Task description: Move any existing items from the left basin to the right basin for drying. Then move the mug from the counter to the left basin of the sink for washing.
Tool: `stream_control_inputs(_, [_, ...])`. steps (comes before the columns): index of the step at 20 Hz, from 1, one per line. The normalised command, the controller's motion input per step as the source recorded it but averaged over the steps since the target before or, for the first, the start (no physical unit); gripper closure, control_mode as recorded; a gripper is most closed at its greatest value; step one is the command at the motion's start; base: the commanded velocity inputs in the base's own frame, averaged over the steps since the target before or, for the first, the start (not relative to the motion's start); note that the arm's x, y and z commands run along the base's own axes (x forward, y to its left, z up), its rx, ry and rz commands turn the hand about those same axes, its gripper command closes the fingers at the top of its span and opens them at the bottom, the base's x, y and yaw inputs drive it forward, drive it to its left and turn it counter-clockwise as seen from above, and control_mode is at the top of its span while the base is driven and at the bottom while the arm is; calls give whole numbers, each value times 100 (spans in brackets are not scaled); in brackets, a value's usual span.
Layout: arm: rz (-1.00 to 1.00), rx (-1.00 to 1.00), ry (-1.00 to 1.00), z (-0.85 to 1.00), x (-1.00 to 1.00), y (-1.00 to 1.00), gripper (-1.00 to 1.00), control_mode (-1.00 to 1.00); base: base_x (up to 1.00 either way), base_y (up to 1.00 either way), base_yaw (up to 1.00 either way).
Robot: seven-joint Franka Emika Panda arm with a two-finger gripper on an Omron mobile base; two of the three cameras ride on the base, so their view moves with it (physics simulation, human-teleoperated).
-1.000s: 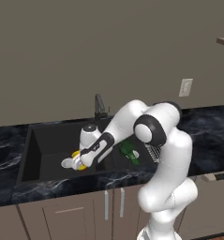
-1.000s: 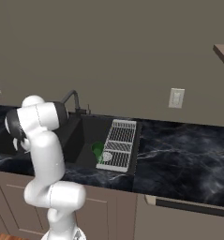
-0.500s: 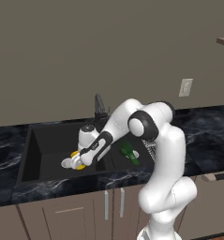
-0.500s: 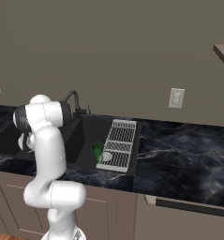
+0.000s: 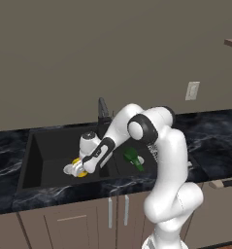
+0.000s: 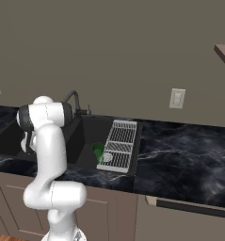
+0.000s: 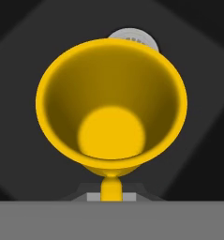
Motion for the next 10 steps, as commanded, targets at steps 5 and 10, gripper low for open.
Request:
stream_control_inputs(5, [0,0,1,-20,6,0,100,-100,0,0,0])
stream_control_inputs(10, [0,1,2,-10,0,0,100,-100,0,0,0])
